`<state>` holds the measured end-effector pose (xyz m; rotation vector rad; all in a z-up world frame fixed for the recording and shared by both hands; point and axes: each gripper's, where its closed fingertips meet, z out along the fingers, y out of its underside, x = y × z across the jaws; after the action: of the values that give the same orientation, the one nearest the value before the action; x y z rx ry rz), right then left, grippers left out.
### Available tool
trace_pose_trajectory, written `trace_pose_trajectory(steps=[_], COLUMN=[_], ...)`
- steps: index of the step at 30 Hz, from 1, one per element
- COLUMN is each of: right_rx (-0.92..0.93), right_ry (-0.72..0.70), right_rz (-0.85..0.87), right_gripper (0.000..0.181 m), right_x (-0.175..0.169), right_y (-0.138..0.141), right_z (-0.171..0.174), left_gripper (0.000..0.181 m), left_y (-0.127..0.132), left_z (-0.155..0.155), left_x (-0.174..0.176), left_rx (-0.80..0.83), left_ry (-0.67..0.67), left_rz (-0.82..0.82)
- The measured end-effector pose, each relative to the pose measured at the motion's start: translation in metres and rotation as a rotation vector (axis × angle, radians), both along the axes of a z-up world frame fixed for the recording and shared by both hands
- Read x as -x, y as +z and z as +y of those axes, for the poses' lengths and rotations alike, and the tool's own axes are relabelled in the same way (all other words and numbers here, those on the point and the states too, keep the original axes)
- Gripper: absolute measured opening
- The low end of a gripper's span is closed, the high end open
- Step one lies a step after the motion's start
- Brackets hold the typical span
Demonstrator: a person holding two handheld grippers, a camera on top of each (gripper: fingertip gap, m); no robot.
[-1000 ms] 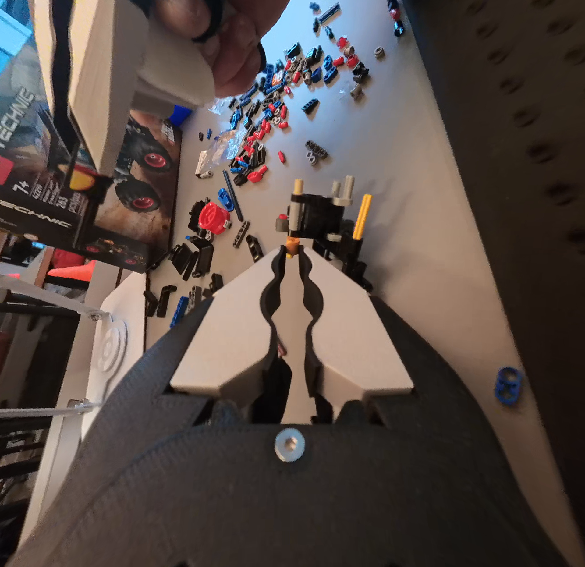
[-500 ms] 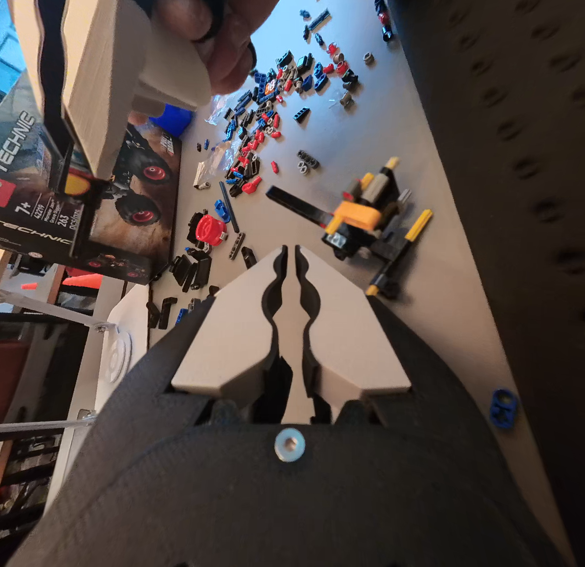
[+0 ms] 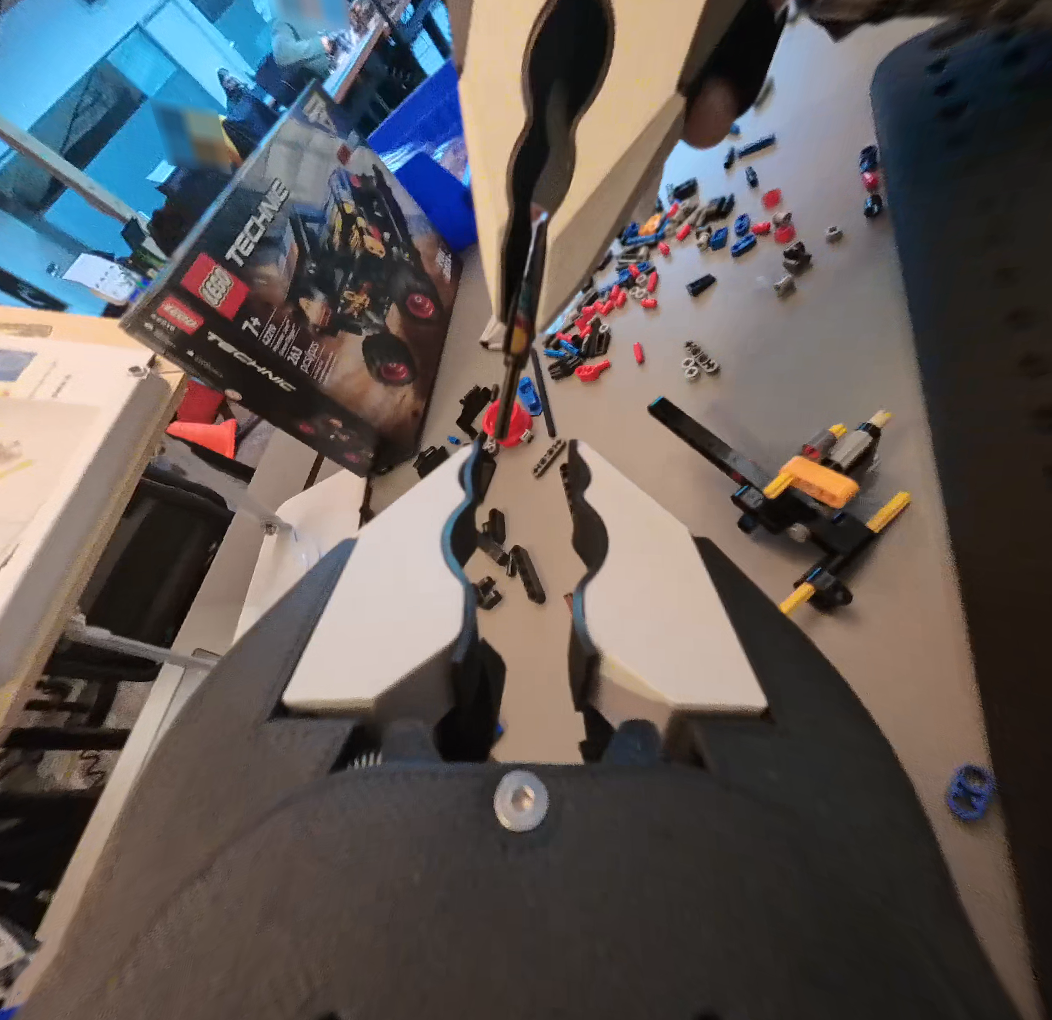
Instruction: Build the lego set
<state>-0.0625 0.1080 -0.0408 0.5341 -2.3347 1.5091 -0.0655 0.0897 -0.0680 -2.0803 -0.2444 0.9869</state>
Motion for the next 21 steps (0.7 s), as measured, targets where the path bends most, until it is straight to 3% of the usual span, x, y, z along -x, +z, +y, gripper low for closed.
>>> trace_pose_trajectory(steps=[6,11,15,21], right_rx=[-0.149,-0.154,-0.100,-0.008], right_ry=[0.028,0.025,0.010,0.008], right_rz=[0.172,0.177,0.097,-0.179], right_gripper=[0.004,0.004,0.004,0.004], right_x=[-0.007,-0.003,-0.003,-0.009], right_y=[-0.008,-0.006,0.001,0.012], right_z=[-0.009,-0.017,-0.021,-0.012], left_gripper=[0.003,0.002,0.003,0.006], left_y=[0.001,0.000,0.008,0.013], left_z=[0.009,0.003,-0.001,0.002], left_x=[0.003,0.007,0.007,0.002], left_rx=[0.055,0.000,-0.070,-0.115], left_ry=[-0.015,0.027,0.029,-0.015], left_rz=[-0.010,-0.021,-0.021,-0.035])
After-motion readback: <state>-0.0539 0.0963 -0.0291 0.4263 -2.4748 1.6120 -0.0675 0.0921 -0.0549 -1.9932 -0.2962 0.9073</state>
